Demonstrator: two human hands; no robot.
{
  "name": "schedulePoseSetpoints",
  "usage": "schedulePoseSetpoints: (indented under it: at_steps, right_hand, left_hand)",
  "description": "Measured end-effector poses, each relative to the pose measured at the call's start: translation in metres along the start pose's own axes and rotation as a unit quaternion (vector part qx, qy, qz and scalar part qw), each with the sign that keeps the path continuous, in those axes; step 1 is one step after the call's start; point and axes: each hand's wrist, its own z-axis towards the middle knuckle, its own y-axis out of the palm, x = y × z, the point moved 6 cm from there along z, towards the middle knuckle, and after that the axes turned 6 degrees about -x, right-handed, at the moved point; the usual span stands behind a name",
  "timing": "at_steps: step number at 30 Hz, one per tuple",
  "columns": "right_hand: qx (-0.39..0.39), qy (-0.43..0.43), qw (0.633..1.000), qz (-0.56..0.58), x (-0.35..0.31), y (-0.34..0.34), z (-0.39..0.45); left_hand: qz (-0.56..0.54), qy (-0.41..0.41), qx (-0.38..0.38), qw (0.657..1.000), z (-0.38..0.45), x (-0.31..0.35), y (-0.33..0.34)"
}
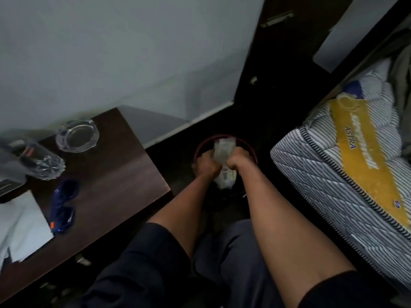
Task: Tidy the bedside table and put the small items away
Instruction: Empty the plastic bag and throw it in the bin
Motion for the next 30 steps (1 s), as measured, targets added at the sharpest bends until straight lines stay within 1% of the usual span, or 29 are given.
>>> schedulePoseSetpoints:
  at_steps: [2, 3, 5, 7, 12, 16, 19, 21, 25, 30]
  right_hand:
    - [-0.004, 0.005, 1.0, -0.01, 0.002, 0.005, 0.007]
    - [0.001, 0.002, 1.0, -0.011, 0.002, 0.006, 0.01]
    - [0.011, -0.011, 1.0, -0.004, -0.001, 0.012, 0.012]
    - [0.016, -0.023, 1.0, 0.005, -0.004, 0.016, 0.01]
    - [0.034, -0.028, 0.999, -0.003, -0.009, 0.012, 0.001]
    - [0.045, -0.048, 0.998, 0.009, -0.027, 0.002, -0.028]
    - [0.052, -0.052, 0.997, 0.017, -0.038, 0.0, -0.039]
    - [0.059, -0.079, 0.994, 0.039, -0.059, 0.002, -0.057]
    - [0.047, -0.152, 0.985, 0.061, -0.118, 0.019, -0.105]
    - [0.043, -0.239, 0.969, 0.046, -0.186, 0.062, -0.169]
  left_hand:
    - [0.068, -0.001, 0.018, 0.998, 0.004, -0.002, 0.005]
    - [0.084, 0.009, 0.035, 0.996, 0.004, 0.0, 0.004]
    - [0.073, 0.028, 0.051, 0.996, 0.001, 0.007, -0.003]
    - [0.055, 0.041, 0.043, 0.997, 0.0, 0.014, -0.009]
    - [0.048, 0.026, 0.026, 0.998, -0.014, 0.019, -0.03]
    - [0.061, 0.031, 0.075, 0.995, -0.042, 0.021, -0.077]
    - [0.066, 0.041, 0.09, 0.993, -0.049, 0.023, -0.095]
    - [0.073, 0.048, 0.114, 0.99, -0.064, 0.027, -0.117]
    - [0.054, 0.043, 0.214, 0.974, -0.112, 0.011, -0.188]
    - [0.046, 0.037, 0.274, 0.96, -0.174, -0.03, -0.255]
